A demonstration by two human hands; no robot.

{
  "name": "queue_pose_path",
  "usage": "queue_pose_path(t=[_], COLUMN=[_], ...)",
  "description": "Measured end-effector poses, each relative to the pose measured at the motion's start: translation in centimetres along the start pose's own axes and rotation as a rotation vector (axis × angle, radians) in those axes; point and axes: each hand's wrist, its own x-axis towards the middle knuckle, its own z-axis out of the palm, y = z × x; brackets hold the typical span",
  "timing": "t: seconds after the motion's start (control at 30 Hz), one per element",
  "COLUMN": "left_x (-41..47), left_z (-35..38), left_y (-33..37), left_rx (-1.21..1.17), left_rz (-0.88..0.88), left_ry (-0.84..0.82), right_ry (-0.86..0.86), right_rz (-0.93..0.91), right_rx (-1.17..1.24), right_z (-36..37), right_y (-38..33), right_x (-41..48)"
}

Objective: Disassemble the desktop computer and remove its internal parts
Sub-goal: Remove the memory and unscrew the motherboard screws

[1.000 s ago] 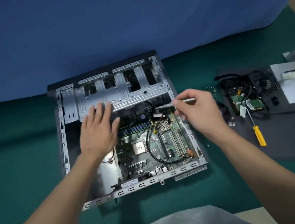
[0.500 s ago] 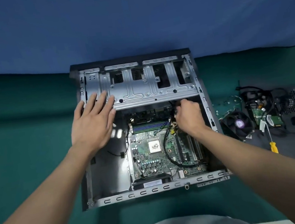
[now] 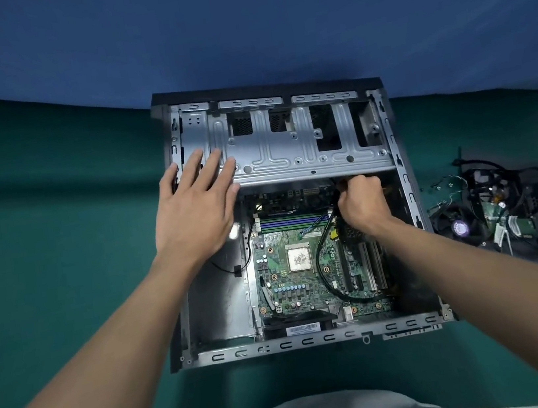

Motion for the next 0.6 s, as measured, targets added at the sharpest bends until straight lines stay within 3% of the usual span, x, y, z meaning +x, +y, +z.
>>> queue_pose_path(t=[0.47, 0.6], left_x=[0.0, -0.1], left_z=[0.1, 0.2], left_y=[-0.1, -0.2], left_rx=[-0.010, -0.014], left_rz=[-0.007, -0.013], left_ry=[0.015, 0.018], right_ry=[-0.041, -0.126], right_rz=[0.020, -0.026], right_rx=[-0.005, -0.116], right_z=[0.2, -0.1], right_y=[0.6, 0.2], right_x=[0.8, 1.3])
